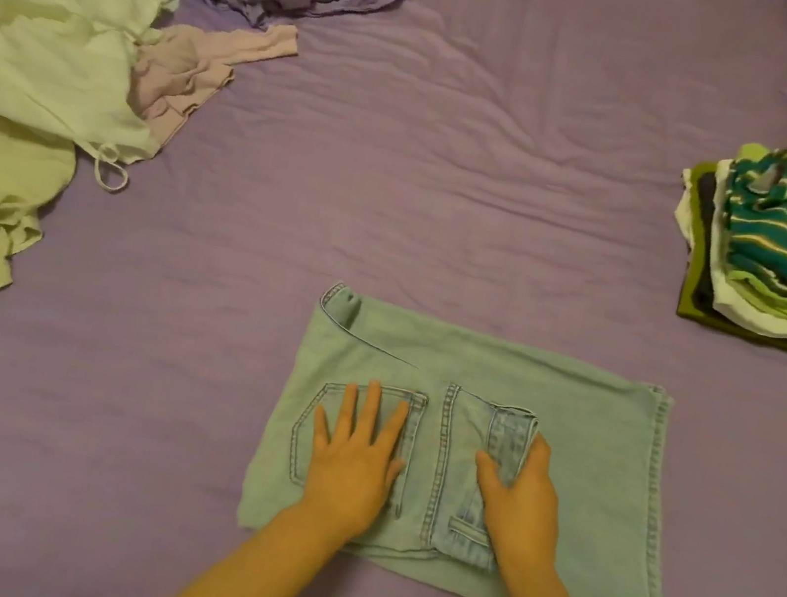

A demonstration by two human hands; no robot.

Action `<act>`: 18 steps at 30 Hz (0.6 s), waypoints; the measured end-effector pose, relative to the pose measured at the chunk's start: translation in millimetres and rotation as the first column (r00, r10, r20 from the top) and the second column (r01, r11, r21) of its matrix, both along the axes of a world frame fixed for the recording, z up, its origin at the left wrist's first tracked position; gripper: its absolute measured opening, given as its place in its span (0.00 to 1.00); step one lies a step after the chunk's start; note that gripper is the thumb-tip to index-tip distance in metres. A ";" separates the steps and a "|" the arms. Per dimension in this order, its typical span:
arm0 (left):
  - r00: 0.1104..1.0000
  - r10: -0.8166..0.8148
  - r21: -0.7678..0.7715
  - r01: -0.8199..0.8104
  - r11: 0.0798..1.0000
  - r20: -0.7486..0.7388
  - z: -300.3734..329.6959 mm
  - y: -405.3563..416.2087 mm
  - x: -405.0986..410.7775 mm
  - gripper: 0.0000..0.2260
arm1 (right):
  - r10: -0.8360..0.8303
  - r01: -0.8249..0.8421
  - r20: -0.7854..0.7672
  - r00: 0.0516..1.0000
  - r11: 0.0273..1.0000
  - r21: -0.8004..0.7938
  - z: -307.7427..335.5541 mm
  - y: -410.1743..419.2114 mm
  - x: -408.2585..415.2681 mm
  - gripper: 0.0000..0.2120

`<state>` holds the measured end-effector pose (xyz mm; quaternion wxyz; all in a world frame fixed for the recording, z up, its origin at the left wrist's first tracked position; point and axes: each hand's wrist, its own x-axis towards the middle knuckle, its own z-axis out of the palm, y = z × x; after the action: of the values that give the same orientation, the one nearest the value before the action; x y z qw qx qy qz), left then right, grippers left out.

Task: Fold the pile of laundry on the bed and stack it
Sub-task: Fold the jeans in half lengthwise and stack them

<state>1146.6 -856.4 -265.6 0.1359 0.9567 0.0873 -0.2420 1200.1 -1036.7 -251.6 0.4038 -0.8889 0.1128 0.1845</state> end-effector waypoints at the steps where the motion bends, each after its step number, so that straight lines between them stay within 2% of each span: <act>1: 0.999 -0.028 0.018 0.029 0.999 -0.017 -11.5 -6.1 -2.8 0.27 | -0.015 0.015 -0.009 1.000 1.000 -0.013 -6.3 -6.3 -0.1 0.33; 7: 0.993 -0.092 0.134 0.101 0.986 -0.071 -56.5 -15.0 -16.9 0.29 | 0.097 -0.095 0.006 0.995 0.985 -0.146 -33.3 -14.3 -15.3 0.39; 10: 0.995 -0.095 0.115 0.099 0.988 -0.038 -43.3 -17.5 -13.5 0.31 | 0.070 -0.070 -0.005 0.998 0.985 -0.157 -37.1 -10.3 -15.2 0.37; 14: 0.983 -0.155 0.162 0.138 0.977 0.099 -25.8 0.2 17.1 0.24 | 0.067 -0.078 -0.068 0.995 0.980 -0.184 -40.7 -10.5 -10.3 0.37; 18: 0.965 -0.257 0.300 0.234 0.925 0.040 -24.0 44.5 72.9 0.23 | 0.060 -0.076 -0.078 0.995 0.974 -0.214 -47.1 -10.4 -11.3 0.36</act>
<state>1219.5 -811.9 -289.6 -0.0352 0.9784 -0.0039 -0.2038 1188.8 -1047.1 -298.7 0.2938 -0.9238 0.1160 0.2163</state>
